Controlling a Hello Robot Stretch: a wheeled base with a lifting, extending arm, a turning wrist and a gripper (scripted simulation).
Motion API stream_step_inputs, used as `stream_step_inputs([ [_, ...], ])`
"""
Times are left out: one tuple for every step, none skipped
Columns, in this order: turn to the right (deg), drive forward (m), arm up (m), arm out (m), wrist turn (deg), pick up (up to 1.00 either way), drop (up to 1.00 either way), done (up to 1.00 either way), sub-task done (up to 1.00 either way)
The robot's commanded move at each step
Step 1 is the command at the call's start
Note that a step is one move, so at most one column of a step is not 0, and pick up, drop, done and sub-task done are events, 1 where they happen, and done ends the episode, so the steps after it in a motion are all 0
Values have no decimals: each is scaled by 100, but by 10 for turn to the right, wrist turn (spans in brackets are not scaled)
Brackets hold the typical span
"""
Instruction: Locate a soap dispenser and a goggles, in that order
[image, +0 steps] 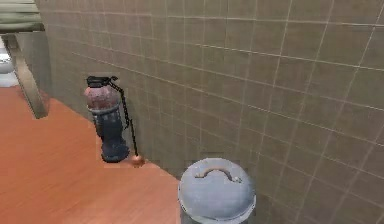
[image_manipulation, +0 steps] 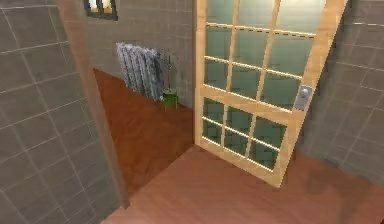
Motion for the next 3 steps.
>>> stream_step_inputs([
  [-450, 0, 0, 0, 0, 0, 0, 0, 0],
  [-30, 0, 0, 0, 0, 0, 0, 0, 0],
  [0, 30, 0, 0, 0, 0, 0, 0, 0],
])
